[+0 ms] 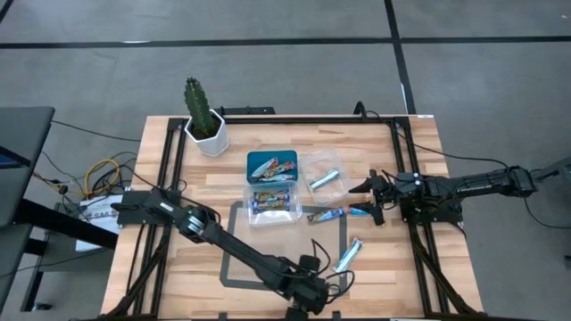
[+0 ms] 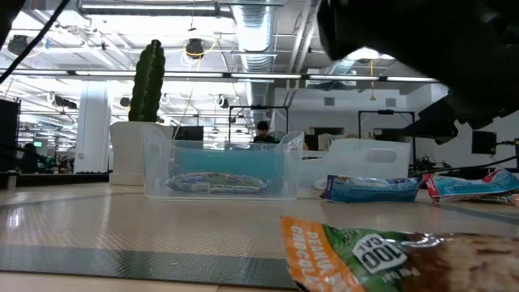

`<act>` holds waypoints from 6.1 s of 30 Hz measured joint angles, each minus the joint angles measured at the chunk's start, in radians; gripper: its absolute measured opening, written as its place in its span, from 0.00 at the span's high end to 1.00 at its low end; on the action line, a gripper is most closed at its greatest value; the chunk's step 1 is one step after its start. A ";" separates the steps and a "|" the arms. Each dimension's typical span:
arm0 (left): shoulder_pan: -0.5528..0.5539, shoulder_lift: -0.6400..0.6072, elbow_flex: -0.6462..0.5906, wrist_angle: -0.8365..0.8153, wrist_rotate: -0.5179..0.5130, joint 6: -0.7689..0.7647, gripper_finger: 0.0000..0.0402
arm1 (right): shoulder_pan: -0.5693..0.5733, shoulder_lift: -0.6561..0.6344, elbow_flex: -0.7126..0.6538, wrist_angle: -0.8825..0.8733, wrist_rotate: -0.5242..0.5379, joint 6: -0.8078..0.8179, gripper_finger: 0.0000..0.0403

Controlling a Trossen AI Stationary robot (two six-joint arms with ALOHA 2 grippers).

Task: Pick and place Granola Bars by type
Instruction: Put the orange granola bar into the right transparent bin

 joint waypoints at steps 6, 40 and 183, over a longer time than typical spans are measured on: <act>0.005 0.058 0.024 -0.041 0.059 -0.064 0.58 | 0.000 0.000 0.000 -0.007 0.000 0.000 0.38; -0.027 0.080 0.025 -0.047 0.057 -0.015 0.58 | 0.000 0.000 0.000 -0.007 0.000 0.000 0.38; 0.670 -0.115 -0.008 -0.098 0.148 0.376 0.61 | 0.000 0.000 0.000 -0.002 0.000 0.000 0.38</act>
